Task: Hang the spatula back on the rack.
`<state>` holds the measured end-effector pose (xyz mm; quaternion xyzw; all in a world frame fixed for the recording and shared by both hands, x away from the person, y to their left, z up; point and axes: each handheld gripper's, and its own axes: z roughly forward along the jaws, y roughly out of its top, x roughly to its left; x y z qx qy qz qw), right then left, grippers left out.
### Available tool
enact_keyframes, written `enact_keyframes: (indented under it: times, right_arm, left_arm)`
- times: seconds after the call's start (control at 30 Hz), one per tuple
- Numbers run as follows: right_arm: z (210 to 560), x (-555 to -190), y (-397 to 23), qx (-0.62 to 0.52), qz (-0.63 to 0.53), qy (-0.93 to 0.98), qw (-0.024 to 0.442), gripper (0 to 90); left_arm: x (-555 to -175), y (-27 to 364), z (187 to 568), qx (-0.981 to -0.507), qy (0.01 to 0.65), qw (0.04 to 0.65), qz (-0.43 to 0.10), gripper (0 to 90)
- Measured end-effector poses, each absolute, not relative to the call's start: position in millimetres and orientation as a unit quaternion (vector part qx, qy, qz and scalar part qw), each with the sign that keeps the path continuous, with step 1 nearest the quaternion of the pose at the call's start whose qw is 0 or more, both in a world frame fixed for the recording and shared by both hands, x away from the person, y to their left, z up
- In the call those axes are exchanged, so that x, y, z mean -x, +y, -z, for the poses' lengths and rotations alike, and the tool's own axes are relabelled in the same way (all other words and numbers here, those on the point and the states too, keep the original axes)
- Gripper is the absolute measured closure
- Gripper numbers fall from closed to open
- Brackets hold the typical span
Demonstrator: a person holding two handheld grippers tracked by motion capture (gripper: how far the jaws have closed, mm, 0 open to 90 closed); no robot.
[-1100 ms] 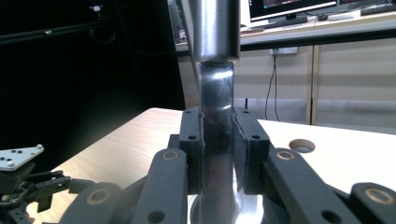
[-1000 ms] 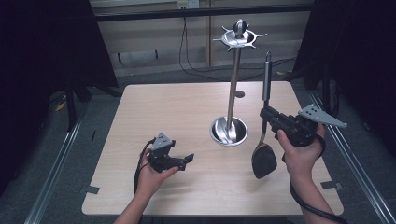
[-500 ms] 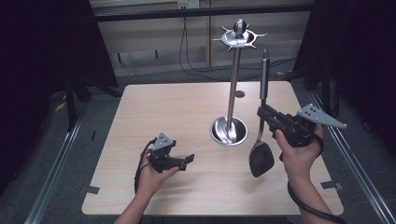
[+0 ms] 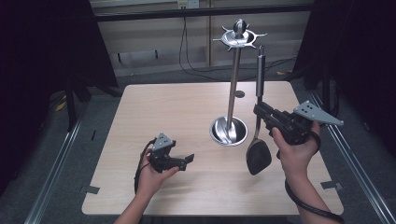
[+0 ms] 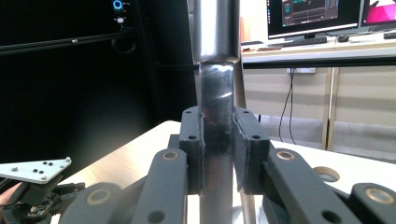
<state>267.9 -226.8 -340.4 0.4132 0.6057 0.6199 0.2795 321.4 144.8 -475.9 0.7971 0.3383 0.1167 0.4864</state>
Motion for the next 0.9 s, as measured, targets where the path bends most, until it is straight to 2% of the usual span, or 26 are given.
enact_keyframes:
  times: [0.9]
  right_arm:
    - [347, -285, -217, -0.414, -0.611, 0.616, 0.275, 75.6]
  left_arm:
    - [-321, 144, 477, -0.798, 0.337, 0.486, -0.113, 5.9]
